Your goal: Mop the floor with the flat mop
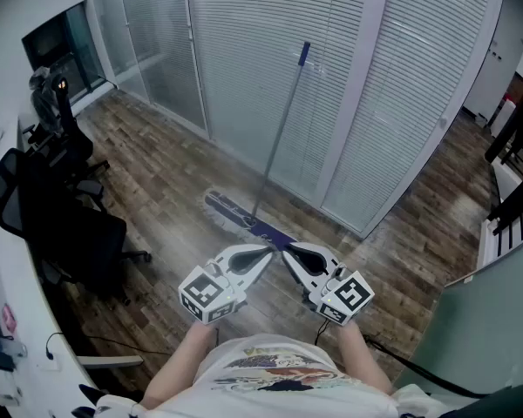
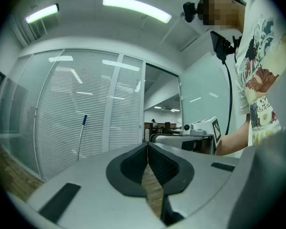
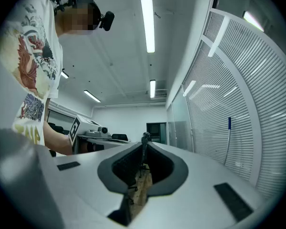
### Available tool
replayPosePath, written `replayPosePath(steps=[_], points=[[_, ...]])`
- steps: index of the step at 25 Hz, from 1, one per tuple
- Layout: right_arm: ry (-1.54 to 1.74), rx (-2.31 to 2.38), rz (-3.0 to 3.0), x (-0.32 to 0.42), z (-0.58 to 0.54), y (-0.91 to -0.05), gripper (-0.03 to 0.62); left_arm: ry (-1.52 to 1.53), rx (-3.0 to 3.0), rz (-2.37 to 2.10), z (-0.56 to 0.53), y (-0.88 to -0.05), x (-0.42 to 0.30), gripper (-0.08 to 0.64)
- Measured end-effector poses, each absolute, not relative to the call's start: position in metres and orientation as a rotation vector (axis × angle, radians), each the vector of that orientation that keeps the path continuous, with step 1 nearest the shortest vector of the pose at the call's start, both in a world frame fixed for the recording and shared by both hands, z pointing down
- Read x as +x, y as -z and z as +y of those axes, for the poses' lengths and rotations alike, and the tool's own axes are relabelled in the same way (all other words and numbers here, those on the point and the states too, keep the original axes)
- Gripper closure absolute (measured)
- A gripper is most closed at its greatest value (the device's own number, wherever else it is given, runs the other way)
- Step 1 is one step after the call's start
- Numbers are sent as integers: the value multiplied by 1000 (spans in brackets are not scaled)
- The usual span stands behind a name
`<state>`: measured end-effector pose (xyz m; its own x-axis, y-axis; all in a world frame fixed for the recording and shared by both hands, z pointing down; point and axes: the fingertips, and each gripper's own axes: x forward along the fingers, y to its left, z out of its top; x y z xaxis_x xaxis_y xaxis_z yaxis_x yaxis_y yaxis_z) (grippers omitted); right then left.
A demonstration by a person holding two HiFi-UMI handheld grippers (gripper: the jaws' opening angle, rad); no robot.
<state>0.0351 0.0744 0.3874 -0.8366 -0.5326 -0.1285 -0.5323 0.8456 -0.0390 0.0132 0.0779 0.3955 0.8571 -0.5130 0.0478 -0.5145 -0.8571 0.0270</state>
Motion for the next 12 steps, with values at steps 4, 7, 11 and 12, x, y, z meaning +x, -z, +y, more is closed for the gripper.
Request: replayPosePath(steps=[4, 7, 11, 12], points=[[15, -825, 2886, 37, 79, -386, 552, -57, 2991, -818, 84, -396, 19, 548], [67, -799, 2840, 40, 81, -381, 552, -52, 2992, -823, 86, -393, 20, 548], [56, -800, 2834, 40, 80, -378, 552, -45, 2996, -841, 83, -391, 17, 548], [50, -797, 2841, 39, 81, -378, 552, -44, 2997, -843, 83, -390, 16, 548]])
